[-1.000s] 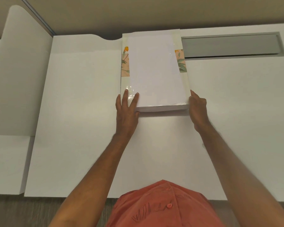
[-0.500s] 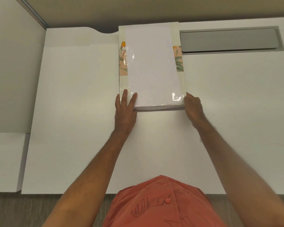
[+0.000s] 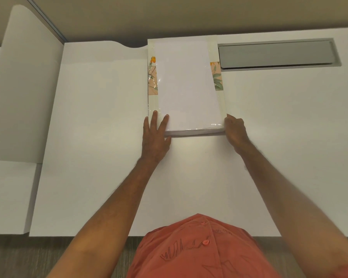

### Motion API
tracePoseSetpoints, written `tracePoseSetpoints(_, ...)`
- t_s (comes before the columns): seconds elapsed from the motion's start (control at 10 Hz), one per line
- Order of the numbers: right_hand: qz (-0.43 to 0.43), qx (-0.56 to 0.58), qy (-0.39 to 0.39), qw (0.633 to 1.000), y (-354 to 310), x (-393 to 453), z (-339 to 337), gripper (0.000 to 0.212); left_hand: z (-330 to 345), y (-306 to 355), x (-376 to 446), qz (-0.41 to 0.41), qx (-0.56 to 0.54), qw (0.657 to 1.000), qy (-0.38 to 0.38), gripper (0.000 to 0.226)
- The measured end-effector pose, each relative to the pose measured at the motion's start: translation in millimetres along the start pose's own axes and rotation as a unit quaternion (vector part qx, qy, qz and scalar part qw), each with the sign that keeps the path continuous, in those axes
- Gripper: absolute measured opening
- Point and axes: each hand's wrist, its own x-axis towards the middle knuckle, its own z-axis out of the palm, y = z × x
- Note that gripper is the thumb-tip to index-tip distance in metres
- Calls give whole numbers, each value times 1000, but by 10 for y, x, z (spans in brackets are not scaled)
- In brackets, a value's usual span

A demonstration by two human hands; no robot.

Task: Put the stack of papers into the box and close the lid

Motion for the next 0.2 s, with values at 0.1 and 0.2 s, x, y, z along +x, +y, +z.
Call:
tracePoseSetpoints(0.1, -25, -30, 44, 998, 35, -52, 14, 35, -36, 19, -48, -3, 34, 999, 1, 80)
tracePoseSetpoints(0.2, -86, -71, 101, 989, 69, -238, 48, 57, -67, 68, -108, -5, 58, 998, 34, 88)
